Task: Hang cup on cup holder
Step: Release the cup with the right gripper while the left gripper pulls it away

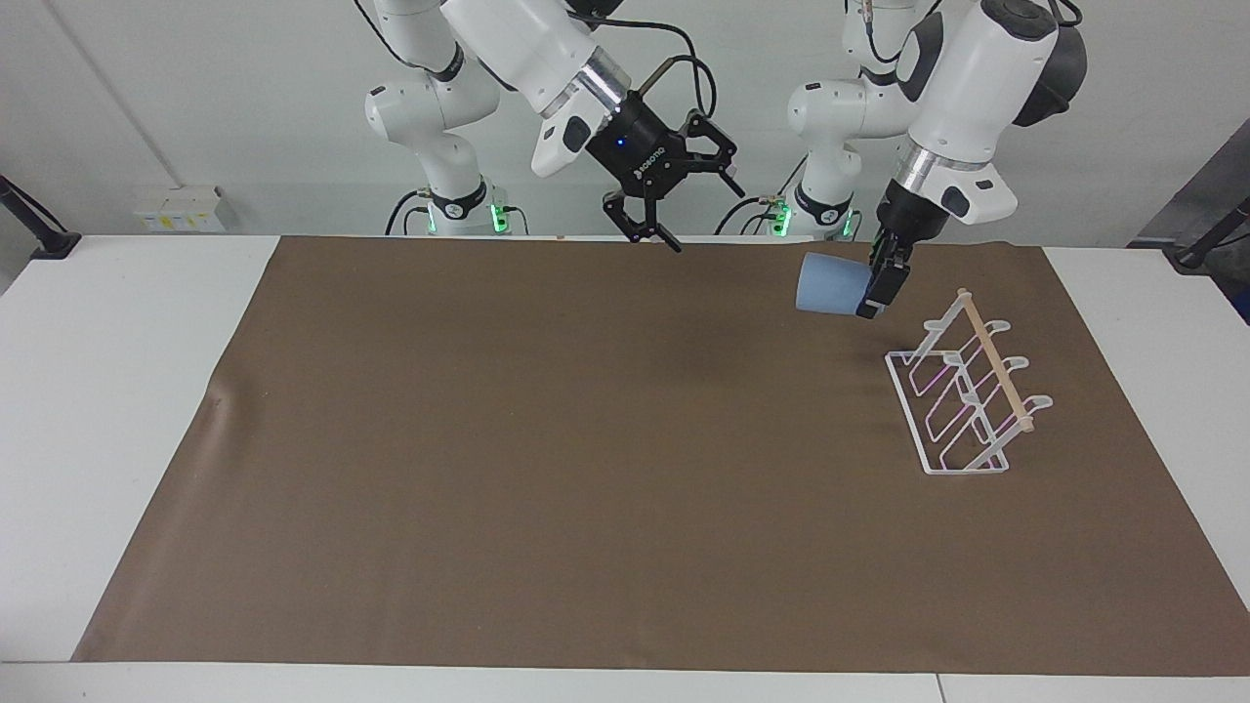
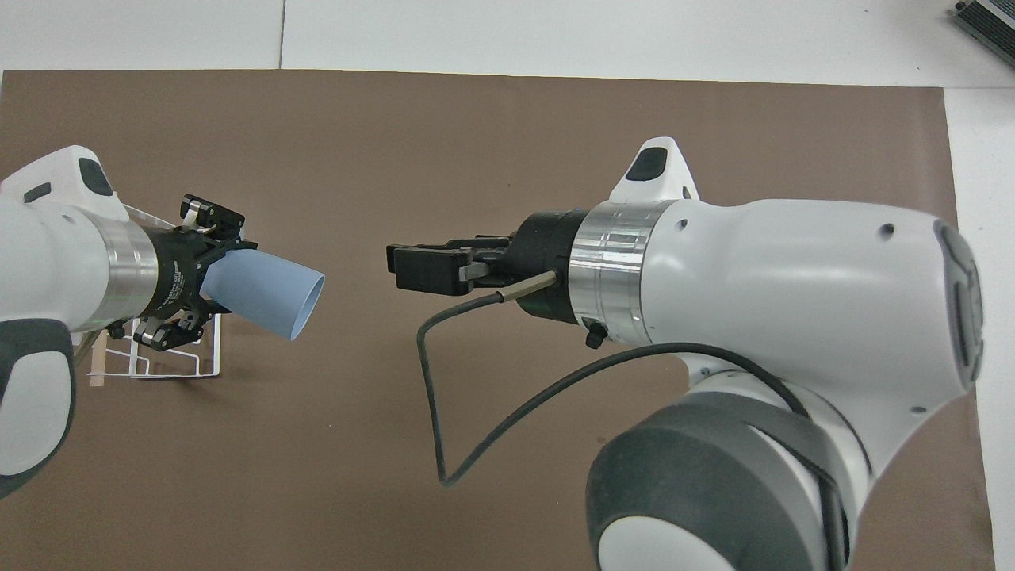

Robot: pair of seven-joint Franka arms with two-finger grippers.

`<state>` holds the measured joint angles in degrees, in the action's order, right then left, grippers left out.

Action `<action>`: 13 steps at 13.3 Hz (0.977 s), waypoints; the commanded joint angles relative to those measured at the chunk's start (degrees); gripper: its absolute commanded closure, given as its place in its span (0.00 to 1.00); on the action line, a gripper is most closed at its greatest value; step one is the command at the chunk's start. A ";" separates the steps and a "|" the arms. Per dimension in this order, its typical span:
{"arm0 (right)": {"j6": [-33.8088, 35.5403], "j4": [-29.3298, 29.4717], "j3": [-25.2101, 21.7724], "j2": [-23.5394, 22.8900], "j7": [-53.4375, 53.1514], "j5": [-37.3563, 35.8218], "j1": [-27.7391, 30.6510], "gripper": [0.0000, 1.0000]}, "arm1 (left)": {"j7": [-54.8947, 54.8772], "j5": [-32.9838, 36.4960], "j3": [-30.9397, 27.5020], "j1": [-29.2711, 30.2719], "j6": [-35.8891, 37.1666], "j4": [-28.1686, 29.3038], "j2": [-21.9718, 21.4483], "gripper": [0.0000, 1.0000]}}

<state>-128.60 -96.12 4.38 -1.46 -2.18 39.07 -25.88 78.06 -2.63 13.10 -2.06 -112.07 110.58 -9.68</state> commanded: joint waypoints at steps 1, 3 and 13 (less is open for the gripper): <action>4.74 -0.39 0.36 0.76 7.44 -3.19 3.19 0.00 | -0.10 11.55 -0.26 -1.02 -1.48 -0.81 0.71 1.00; 8.70 0.14 0.36 0.76 9.38 -9.33 3.90 0.00 | -0.10 19.12 -0.26 -0.84 -2.79 -0.81 0.98 1.00; 27.69 0.40 -0.34 1.90 13.00 -27.54 8.03 0.00 | 3.04 49.17 -0.53 2.76 -11.58 2.45 6.67 1.00</action>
<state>-103.84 -95.63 3.74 -0.42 10.14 14.48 -19.20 78.55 40.71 12.53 -0.17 -121.38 112.48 -5.09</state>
